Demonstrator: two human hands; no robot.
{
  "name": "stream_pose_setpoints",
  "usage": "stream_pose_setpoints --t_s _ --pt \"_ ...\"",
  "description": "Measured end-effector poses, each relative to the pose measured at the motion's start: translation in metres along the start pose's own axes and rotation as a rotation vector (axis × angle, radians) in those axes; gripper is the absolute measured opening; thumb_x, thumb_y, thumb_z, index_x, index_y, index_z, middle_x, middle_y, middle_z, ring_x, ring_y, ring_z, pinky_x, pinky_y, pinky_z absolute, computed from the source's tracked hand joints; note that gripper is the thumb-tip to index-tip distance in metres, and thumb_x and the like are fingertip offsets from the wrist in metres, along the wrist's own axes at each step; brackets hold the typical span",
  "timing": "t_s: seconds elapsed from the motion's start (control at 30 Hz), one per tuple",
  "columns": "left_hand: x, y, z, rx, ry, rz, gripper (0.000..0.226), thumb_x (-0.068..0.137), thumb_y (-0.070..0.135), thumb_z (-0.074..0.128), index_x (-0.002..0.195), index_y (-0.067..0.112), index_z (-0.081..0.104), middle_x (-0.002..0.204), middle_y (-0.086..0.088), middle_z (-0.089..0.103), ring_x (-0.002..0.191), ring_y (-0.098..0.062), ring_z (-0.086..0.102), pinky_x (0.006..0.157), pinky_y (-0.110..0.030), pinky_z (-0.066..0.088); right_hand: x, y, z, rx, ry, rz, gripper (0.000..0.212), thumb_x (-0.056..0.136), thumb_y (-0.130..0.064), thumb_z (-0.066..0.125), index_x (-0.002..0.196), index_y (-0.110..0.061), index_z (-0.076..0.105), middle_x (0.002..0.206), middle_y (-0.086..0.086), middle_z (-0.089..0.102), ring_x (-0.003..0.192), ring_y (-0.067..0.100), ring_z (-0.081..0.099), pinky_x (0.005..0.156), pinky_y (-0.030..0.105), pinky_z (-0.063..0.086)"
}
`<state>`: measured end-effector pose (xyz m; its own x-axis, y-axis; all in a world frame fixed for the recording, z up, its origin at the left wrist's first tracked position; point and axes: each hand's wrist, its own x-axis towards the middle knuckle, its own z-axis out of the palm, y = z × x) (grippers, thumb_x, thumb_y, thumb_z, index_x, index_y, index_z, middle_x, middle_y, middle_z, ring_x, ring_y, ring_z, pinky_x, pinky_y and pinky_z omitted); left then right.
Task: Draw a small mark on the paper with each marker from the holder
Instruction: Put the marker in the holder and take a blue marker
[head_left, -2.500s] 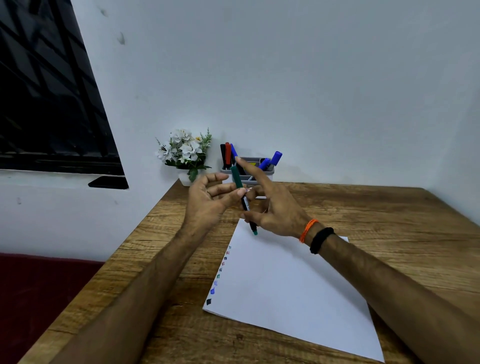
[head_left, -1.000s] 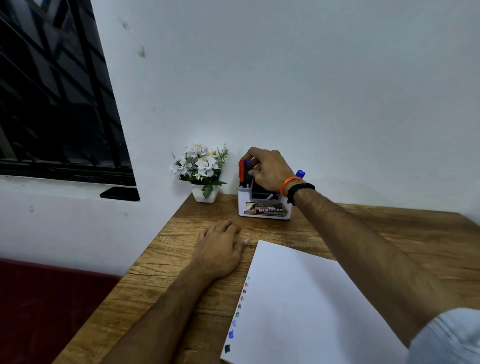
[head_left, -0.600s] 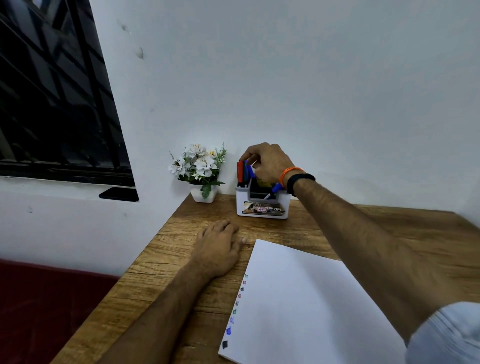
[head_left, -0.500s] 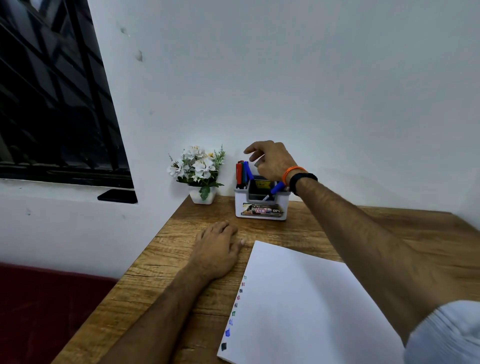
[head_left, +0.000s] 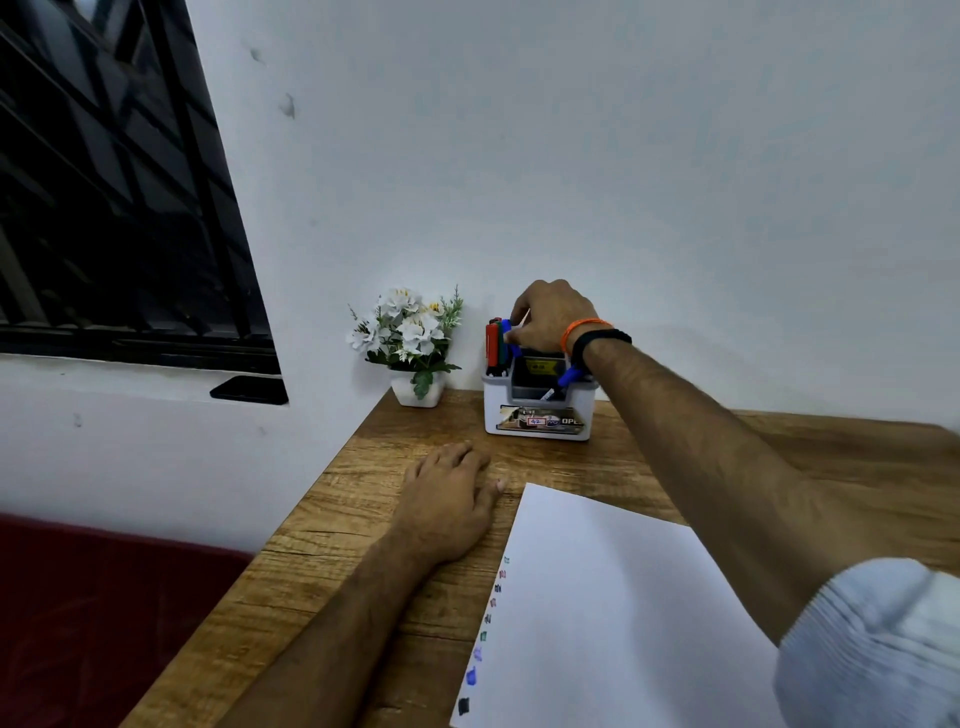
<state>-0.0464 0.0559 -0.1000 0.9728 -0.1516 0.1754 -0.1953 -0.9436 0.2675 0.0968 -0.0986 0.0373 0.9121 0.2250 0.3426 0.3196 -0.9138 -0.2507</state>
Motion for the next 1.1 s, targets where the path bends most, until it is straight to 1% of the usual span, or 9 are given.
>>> stream_pose_setpoints --t_s 0.17,0.27,0.5,0.63,0.7,0.83,0.93,1.03,1.1 --pt "0.001 0.0 0.0 -0.006 0.004 0.002 0.052 0.099 0.053 0.033 0.144 0.027 0.039 0.157 0.002 0.029 0.145 -0.017 0.022 0.117 -0.043 0.013 0.004 -0.002 0.008 -0.07 -0.01 0.018 0.035 0.08 -0.036 0.078 0.107 -0.014 0.071 0.11 0.01 0.069 0.099 0.028 0.065 0.086 0.041 0.056" --pt "0.001 0.0 0.0 -0.001 0.0 0.0 0.052 0.099 0.053 0.033 0.144 0.027 0.039 0.157 0.002 0.029 0.145 -0.017 0.022 0.118 -0.043 0.013 0.007 0.003 0.0 0.007 0.015 0.044 0.032 0.08 -0.039 0.077 0.1 -0.014 0.073 0.105 0.009 0.071 0.095 0.027 0.066 0.085 0.041 0.056" --pt "0.0 0.0 -0.001 0.002 -0.005 -0.003 0.052 0.099 0.052 0.033 0.144 0.027 0.039 0.157 0.001 0.03 0.145 -0.017 0.024 0.118 -0.045 0.015 -0.01 0.016 -0.039 0.63 0.332 0.111 0.02 0.083 -0.029 0.075 0.082 -0.009 0.072 0.081 0.01 0.075 0.076 0.02 0.074 0.073 0.04 0.062" --pt "0.001 -0.001 0.0 -0.002 -0.004 -0.004 0.052 0.099 0.052 0.034 0.143 0.026 0.041 0.157 0.001 0.03 0.145 -0.018 0.025 0.117 -0.045 0.016 -0.041 0.011 -0.057 0.903 0.409 0.084 0.016 0.089 -0.026 0.07 0.093 -0.01 0.07 0.084 0.007 0.075 0.077 0.016 0.073 0.063 0.029 0.059" --pt "0.001 0.0 0.0 -0.002 -0.006 -0.004 0.052 0.099 0.052 0.035 0.143 0.026 0.041 0.157 0.001 0.031 0.145 -0.018 0.025 0.117 -0.045 0.017 -0.06 0.008 -0.062 1.008 0.354 0.082 0.021 0.092 -0.027 0.067 0.101 -0.009 0.07 0.085 0.006 0.074 0.076 0.016 0.072 0.062 0.028 0.057" --pt "0.0 0.0 -0.001 -0.004 -0.014 -0.003 0.053 0.099 0.052 0.035 0.144 0.026 0.04 0.157 0.0 0.031 0.145 -0.019 0.025 0.118 -0.045 0.018 -0.109 0.004 -0.053 1.151 0.163 0.108 0.029 0.095 -0.026 0.063 0.113 -0.003 0.068 0.085 0.009 0.066 0.064 0.02 0.068 0.054 0.026 0.055" --pt "0.0 0.0 0.0 -0.01 -0.002 0.01 0.053 0.099 0.051 0.036 0.144 0.024 0.041 0.157 -0.001 0.032 0.145 -0.019 0.026 0.119 -0.044 0.019 -0.146 0.004 -0.032 1.201 0.002 0.141 0.025 0.095 -0.024 0.064 0.108 -0.003 0.067 0.078 0.009 0.066 0.052 0.016 0.063 0.048 0.026 0.053" --pt "0.002 -0.002 0.001 -0.014 -0.008 0.011 0.053 0.099 0.051 0.037 0.144 0.023 0.042 0.157 -0.002 0.032 0.144 -0.019 0.027 0.118 -0.045 0.022 -0.174 0.008 -0.008 1.166 -0.101 0.212 0.022 0.092 -0.024 0.067 0.1 -0.003 0.067 0.081 0.014 0.072 0.053 0.013 0.064 0.046 0.021 0.05" --pt "0.002 -0.003 0.001 -0.019 -0.008 0.015 0.053 0.098 0.051 0.038 0.143 0.023 0.043 0.156 -0.003 0.033 0.144 -0.019 0.028 0.117 -0.046 0.023 -0.183 0.012 0.004 1.122 -0.157 0.24 0.015 0.091 -0.017 0.068 0.097 -0.003 0.068 0.084 0.017 0.073 0.056 0.013 0.065 0.049 0.02 0.051"
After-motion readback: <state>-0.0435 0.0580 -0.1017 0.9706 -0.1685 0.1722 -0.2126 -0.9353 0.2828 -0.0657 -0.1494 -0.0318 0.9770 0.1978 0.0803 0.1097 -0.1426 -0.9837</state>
